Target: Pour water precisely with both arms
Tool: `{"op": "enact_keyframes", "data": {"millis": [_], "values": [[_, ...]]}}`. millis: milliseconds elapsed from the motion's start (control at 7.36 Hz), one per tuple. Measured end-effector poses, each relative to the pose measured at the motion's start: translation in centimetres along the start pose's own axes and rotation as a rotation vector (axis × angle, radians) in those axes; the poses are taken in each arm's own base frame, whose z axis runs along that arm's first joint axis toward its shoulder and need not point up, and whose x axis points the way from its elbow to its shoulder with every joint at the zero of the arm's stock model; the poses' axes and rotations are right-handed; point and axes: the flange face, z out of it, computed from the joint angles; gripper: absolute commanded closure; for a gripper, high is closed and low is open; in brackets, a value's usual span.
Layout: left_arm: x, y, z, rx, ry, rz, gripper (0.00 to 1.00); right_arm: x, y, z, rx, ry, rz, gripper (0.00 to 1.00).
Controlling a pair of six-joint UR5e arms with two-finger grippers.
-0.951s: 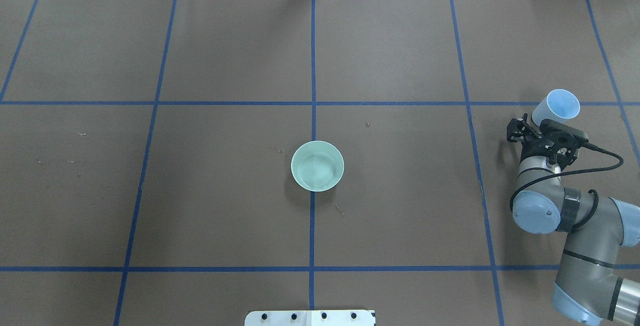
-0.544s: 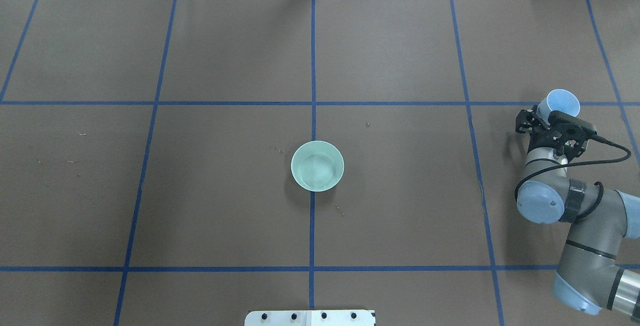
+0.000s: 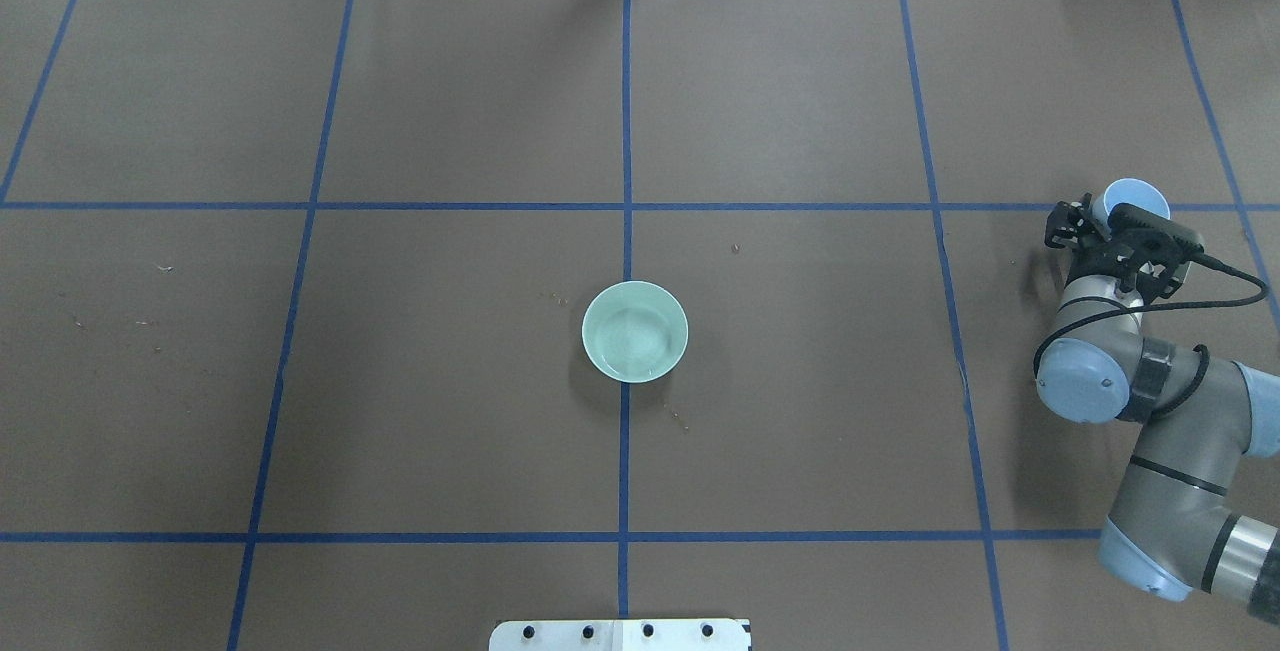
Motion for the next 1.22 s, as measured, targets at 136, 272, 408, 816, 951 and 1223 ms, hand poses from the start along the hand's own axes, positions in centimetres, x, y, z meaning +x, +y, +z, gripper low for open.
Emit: {"op": "enact_keyframes", "data": {"millis": [136, 272, 408, 816, 951, 1223], "values": [[0.0, 0.0, 0.0, 0.000, 0.000, 0.000, 0.00, -0.5, 0.0, 0.2, 0.003, 0.002, 0.004, 0.29], [0.0, 0.0, 0.0, 0.000, -0.001, 0.000, 0.00, -0.6, -0.1, 0.5, 0.008, 0.005, 0.006, 0.49], [0.0, 0.0, 0.0, 0.001, -0.001, 0.001, 0.00, -0.6, -0.4, 0.8, 0.013, 0.008, 0.007, 0.60], [0.0, 0.0, 0.0, 0.001, 0.000, 0.000, 0.00, -0.4, -1.3, 1.4, 0.040, 0.016, 0.015, 0.85], [-0.1, 0.0, 0.1, -0.001, 0.001, -0.001, 0.00, -0.3, -2.1, 1.8, 0.054, 0.022, 0.016, 0.93], [-0.2, 0.1, 0.4, -0.007, 0.008, -0.021, 0.00, -0.5, -3.8, 2.4, 0.083, 0.029, -0.041, 1.00]]}}
